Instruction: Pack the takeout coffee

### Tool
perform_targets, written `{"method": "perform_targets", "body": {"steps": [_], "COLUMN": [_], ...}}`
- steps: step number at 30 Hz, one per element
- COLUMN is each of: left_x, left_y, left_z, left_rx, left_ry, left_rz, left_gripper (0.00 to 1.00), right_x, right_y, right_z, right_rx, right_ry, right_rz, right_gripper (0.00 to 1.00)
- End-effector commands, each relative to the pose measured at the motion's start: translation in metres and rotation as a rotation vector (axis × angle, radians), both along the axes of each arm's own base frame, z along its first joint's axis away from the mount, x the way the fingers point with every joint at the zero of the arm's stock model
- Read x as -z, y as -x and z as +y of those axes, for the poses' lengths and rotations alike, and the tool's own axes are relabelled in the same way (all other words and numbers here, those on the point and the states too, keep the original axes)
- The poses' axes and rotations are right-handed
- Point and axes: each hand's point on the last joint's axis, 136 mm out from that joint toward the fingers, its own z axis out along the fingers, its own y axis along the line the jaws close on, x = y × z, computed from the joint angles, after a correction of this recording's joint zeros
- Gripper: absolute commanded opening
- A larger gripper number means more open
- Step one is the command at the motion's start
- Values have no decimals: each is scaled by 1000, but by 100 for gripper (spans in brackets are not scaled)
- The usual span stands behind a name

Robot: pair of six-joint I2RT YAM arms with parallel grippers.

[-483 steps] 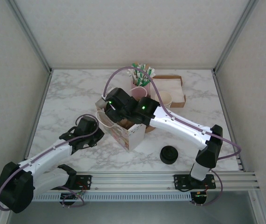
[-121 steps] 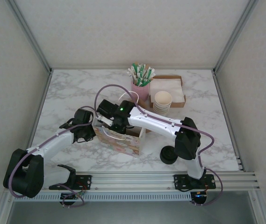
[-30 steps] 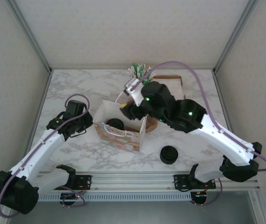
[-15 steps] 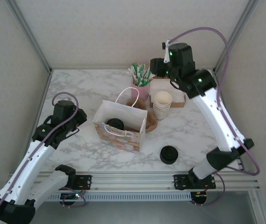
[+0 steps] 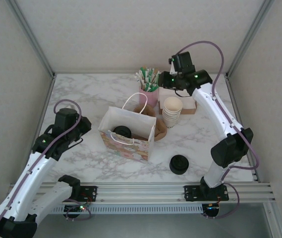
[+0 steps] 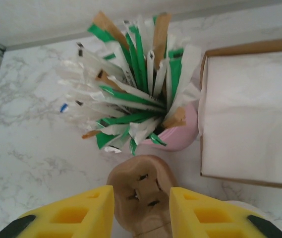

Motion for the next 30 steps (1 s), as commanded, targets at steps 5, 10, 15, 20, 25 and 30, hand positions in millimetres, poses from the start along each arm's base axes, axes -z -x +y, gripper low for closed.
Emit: {"method": "perform_targets", "body": {"steps": [5, 10, 15, 20, 25, 30], "left_x": [-10, -11, -9, -9, -8, -8], "left_y": [2, 2, 2, 2, 2, 2], "left_z": [-7, -7, -6, -7, -8, -8], "left_rx": [29, 29, 27, 30, 32, 31], "left_ry": [21, 22, 22, 23, 26, 25], "left_rz": [-5, -4, -1, 1, 4, 4], "left_gripper": [16, 16, 16, 16, 16, 16], "right_x": [37, 48, 51, 55, 52, 49], "right_y": [-16, -25, -31, -36, -40, -41], "right_z": [9, 11, 14, 17, 24, 27], "right_rx": [-12, -14, -23, -34, -54, -61], "right_ry": [2, 6, 7, 11, -19, -30], "right_rz": [72, 83, 81, 83, 73, 75], "right_gripper": [35, 35, 34, 32, 29, 20]}}
